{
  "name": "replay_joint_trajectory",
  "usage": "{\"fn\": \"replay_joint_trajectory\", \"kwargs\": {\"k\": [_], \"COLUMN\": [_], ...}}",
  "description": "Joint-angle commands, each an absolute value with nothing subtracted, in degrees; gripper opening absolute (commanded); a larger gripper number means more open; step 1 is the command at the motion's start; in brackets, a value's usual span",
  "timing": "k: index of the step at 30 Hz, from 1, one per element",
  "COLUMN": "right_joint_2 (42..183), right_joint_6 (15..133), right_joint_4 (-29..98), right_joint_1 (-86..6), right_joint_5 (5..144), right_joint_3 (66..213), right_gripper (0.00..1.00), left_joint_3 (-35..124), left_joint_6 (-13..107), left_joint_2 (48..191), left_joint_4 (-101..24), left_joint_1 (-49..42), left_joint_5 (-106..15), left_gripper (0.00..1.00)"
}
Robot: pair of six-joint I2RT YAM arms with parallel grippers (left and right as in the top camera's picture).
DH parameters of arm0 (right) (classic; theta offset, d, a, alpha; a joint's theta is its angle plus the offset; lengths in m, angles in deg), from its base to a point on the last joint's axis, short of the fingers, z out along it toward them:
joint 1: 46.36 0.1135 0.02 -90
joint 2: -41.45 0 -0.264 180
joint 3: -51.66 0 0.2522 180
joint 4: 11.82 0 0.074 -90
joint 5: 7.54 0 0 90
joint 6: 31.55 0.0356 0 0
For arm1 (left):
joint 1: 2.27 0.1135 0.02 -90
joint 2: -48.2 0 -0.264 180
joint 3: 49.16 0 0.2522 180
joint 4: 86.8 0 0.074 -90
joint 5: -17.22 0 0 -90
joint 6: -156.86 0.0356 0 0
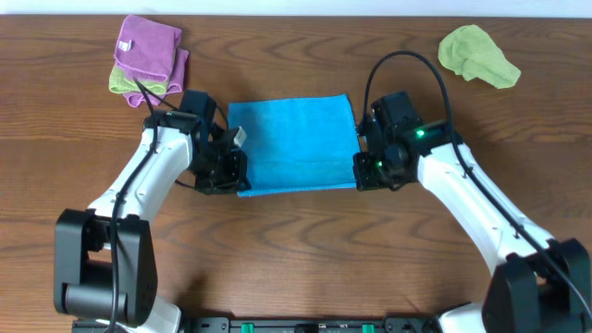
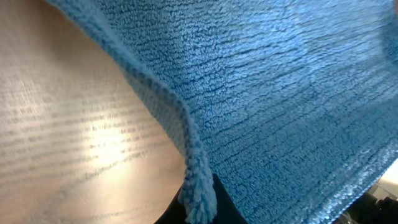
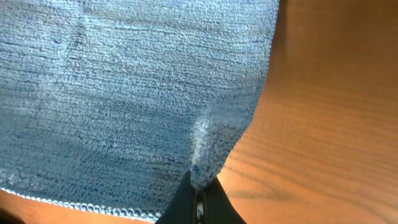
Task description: Fold the cloth
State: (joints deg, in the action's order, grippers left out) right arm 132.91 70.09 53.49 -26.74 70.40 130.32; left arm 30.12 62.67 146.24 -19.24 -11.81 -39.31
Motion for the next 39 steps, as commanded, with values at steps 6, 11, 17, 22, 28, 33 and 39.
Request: {"fn": "replay_joint_trajectory", "kwargs": {"k": [6,11,17,22,28,33,39], "right_joint_2": [127.7,127.3,129.1,132.5,136.9,138.9,140.7], "right_joint_6": [71.7,71.7,71.7,71.7,71.7,71.7,71.7], "right_joint_4": [53.7,47.5,34.4,26.9,18.8,13.4,9.6], "right_joint_1": [-25.4,-25.3,-25.3,-25.3,-25.3,-25.3,-25.3], "right_joint_5": [74.3,75.6,76.0,76.7,76.7,78.8,79.5], "right_joint_3": [125.2,125.2,125.2,125.2,125.3,125.4,125.4], "right_gripper": [0.02,0.01,0.01,0.01,0.01,0.01,0.01], "left_joint_3": [23.3,23.2,23.2,23.2,23.2,23.2,23.2], "left_joint_6": [63.3,58.0,51.2,48.3,44.5,42.5,41.3], "left_joint_2": [140.3,136.9,136.8,136.8,137.1,137.2,140.3], "left_joint_4": [-18.4,-21.4,-28.7,-34.9,-41.0,-44.8,-50.4], "left_joint_1": [-11.3,-11.3,-11.3,-11.3,-11.3,-11.3,-11.3], "left_joint_5": [-41.8,-42.7,-45.4,-47.8,-52.5,-55.0,-55.5], "left_gripper": [0.06,0.06,0.06,0.06,0.06,0.06,0.06]}}
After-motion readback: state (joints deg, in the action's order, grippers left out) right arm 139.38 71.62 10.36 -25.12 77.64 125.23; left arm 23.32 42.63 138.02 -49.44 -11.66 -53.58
